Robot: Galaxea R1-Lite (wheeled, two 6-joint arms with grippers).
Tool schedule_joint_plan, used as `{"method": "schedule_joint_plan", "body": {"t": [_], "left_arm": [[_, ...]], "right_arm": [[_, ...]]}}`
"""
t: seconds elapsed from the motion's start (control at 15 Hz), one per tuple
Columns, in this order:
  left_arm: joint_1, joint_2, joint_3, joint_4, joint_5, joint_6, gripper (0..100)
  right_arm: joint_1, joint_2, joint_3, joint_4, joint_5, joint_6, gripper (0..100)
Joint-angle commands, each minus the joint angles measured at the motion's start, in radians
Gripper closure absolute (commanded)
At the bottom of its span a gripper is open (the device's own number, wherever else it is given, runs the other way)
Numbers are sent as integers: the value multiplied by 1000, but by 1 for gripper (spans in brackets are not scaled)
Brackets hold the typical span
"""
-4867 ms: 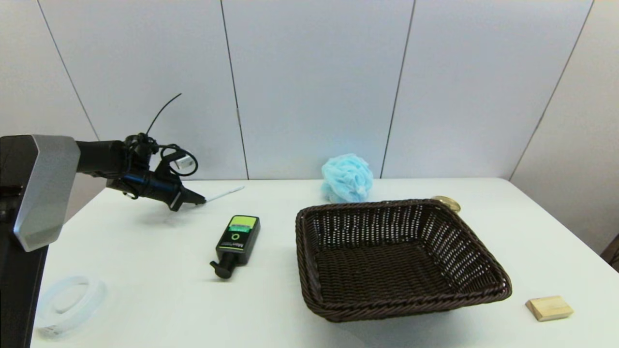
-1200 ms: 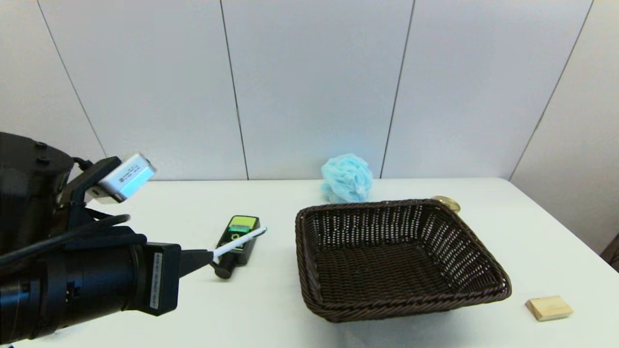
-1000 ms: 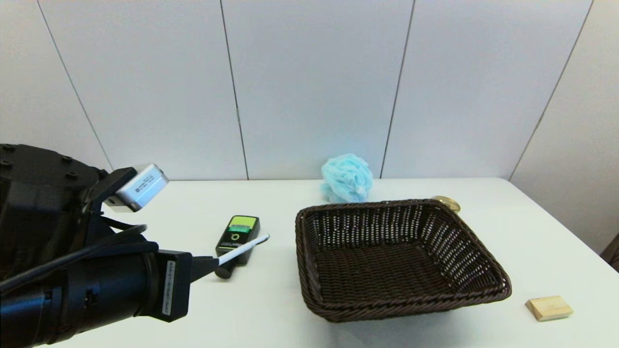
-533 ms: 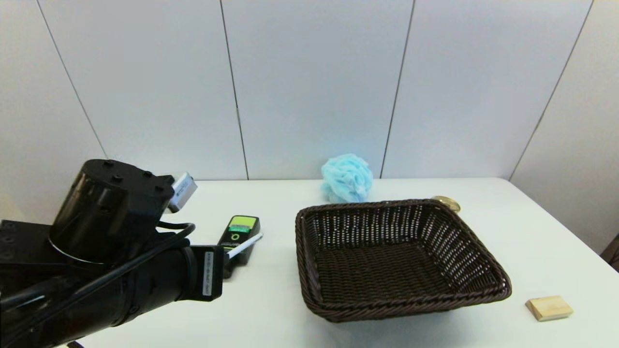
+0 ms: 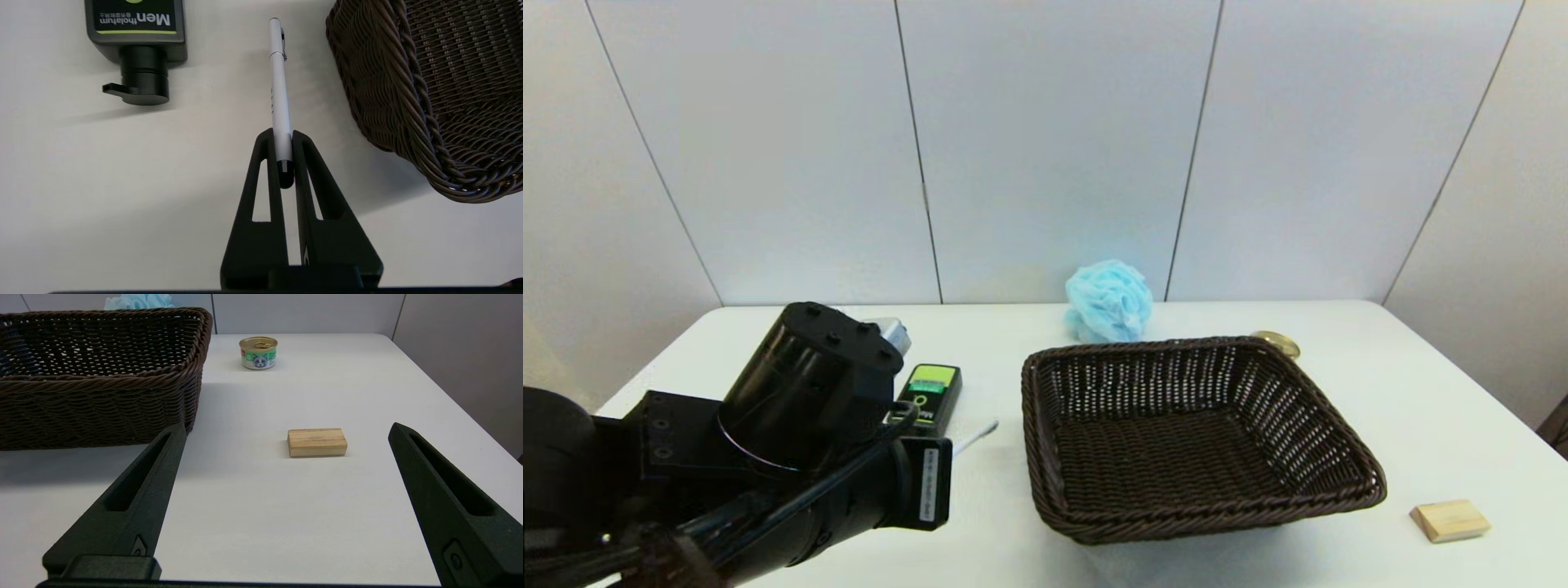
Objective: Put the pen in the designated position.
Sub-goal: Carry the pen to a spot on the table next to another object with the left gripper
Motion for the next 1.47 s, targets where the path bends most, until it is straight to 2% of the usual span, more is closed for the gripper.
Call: {"method": "schedule_joint_plan", "body": {"t": [0.07,0.6,0.93,1.47], "left_arm": [[-4,39,8,-4,3,-4,100],[-4,144,88,-188,3,-2,100],[-4,164,161,-254,3,-28,100],[-29,184,157,-273,3,-33,100]], "right_arm": [[0,1,2,0,1,0,0],[0,1,2,0,1,0,0],[0,1,2,-1,1,0,0],[0,1,2,-1,1,0,0]]}}
